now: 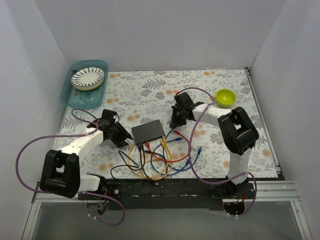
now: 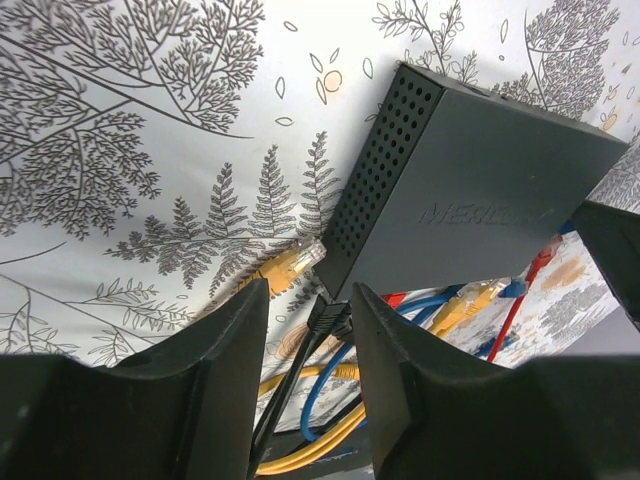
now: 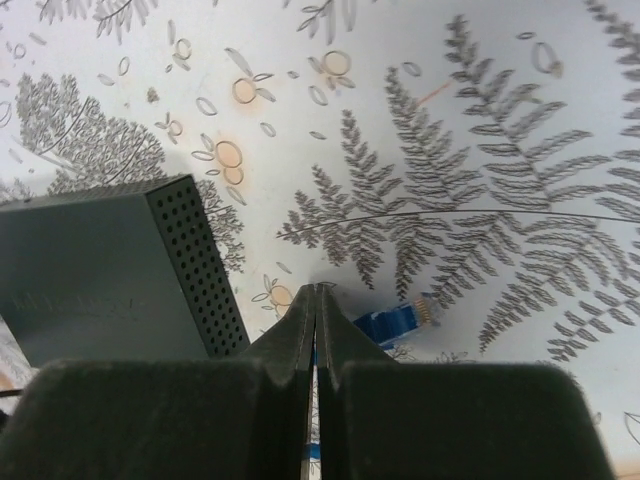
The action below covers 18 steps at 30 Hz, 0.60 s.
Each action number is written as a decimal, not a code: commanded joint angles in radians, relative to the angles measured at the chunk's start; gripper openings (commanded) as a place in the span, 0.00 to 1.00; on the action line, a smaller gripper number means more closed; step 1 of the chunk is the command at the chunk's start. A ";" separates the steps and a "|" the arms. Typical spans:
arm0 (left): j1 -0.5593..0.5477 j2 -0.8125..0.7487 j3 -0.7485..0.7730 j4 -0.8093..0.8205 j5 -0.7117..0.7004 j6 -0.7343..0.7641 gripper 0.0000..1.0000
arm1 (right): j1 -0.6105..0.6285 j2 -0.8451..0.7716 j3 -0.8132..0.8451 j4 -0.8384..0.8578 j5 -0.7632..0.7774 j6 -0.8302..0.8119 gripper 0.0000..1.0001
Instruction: Pull the plug from the switch port
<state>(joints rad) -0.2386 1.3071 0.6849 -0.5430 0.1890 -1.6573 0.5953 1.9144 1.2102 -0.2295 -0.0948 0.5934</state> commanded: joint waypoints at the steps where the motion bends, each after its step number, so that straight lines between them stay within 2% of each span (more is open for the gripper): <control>1: 0.004 -0.063 -0.005 -0.032 -0.059 -0.001 0.38 | 0.017 0.017 0.028 0.027 -0.046 -0.026 0.01; 6: 0.004 0.061 0.010 0.037 0.019 0.004 0.37 | 0.027 0.031 0.032 0.042 -0.080 -0.024 0.01; 8: 0.004 0.138 0.025 0.075 0.062 0.017 0.29 | 0.031 0.035 0.040 0.051 -0.098 -0.024 0.01; 11: -0.001 0.230 0.077 0.116 0.133 0.045 0.23 | 0.031 0.046 0.060 0.055 -0.121 -0.024 0.01; 18: -0.011 0.418 0.283 0.152 0.231 0.108 0.26 | 0.032 0.060 0.107 0.053 -0.146 -0.021 0.01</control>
<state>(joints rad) -0.2348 1.6474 0.8597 -0.4793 0.3393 -1.5864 0.6083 1.9656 1.2594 -0.2092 -0.1757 0.5667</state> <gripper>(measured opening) 0.243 0.020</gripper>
